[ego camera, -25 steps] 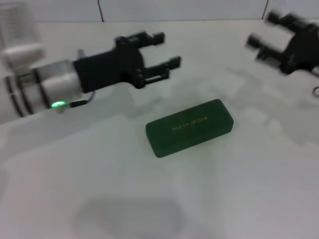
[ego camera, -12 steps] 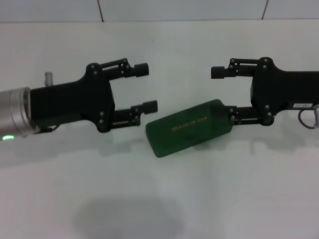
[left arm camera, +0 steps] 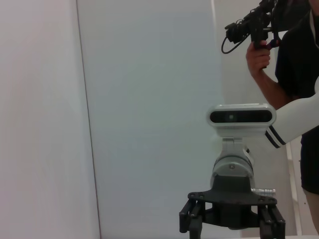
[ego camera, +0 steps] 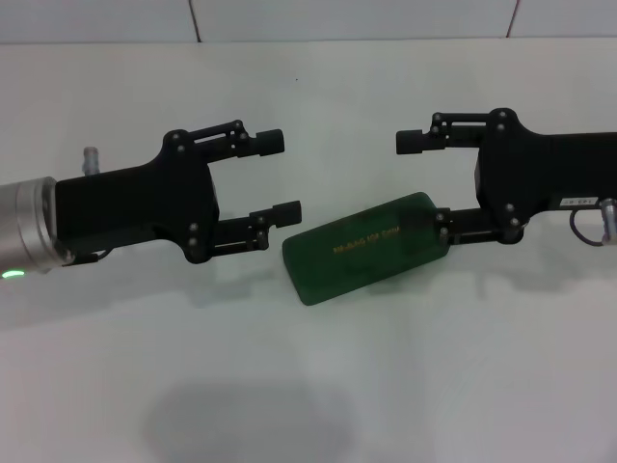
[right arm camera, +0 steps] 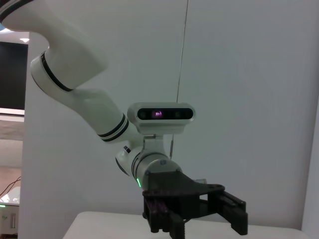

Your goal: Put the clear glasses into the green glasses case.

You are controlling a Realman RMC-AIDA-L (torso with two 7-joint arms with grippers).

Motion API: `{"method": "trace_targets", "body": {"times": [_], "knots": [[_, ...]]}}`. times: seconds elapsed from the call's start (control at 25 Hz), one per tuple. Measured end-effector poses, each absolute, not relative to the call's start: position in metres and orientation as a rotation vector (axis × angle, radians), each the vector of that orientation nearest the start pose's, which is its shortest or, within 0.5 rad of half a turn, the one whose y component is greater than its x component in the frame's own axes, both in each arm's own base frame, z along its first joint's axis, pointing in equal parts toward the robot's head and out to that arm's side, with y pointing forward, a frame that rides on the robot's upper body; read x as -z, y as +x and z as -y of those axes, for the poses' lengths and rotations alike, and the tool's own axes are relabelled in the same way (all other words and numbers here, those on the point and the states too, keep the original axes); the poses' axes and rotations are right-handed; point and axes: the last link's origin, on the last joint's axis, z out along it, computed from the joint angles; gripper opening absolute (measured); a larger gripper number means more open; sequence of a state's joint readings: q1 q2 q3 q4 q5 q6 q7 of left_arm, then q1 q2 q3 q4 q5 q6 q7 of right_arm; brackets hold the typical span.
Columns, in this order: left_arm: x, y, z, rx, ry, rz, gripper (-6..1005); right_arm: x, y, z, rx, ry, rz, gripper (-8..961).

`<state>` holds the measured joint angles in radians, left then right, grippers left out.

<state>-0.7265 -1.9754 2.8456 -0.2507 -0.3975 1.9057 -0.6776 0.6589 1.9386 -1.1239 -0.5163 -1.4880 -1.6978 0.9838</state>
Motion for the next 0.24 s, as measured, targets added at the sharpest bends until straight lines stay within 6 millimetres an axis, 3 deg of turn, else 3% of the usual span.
{"method": "trace_targets", "body": {"times": [0.24], "knots": [[-0.0088, -0.2376, -0.3124, 1.129, -2.671, -0.054, 708, -0.0125, 0.1888, -0.3448, -0.995, -2.837, 0.207, 705]]}}
